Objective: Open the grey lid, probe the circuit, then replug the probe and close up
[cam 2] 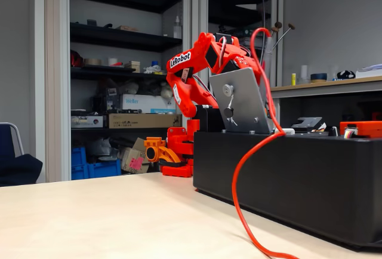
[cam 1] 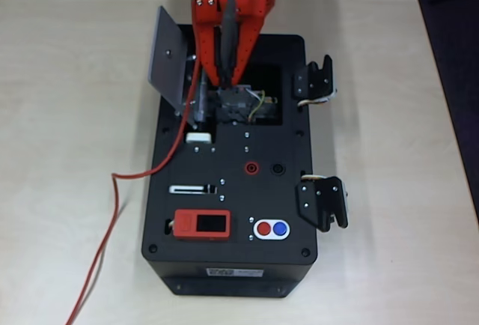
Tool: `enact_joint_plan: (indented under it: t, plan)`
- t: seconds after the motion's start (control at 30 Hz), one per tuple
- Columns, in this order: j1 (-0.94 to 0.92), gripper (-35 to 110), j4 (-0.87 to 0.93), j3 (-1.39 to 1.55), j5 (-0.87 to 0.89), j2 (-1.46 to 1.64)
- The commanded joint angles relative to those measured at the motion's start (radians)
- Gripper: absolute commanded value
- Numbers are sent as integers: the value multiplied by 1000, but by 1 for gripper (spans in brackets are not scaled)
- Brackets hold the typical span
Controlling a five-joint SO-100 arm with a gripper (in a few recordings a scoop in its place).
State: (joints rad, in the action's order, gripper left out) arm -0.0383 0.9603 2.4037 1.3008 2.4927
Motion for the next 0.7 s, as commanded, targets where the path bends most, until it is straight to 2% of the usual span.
enact_joint_plan:
  t: [0.0, 0.67]
  plan:
    - [-11, 0, 14, 17, 17, 18]
    - [-11, 0, 64, -31, 14, 18]
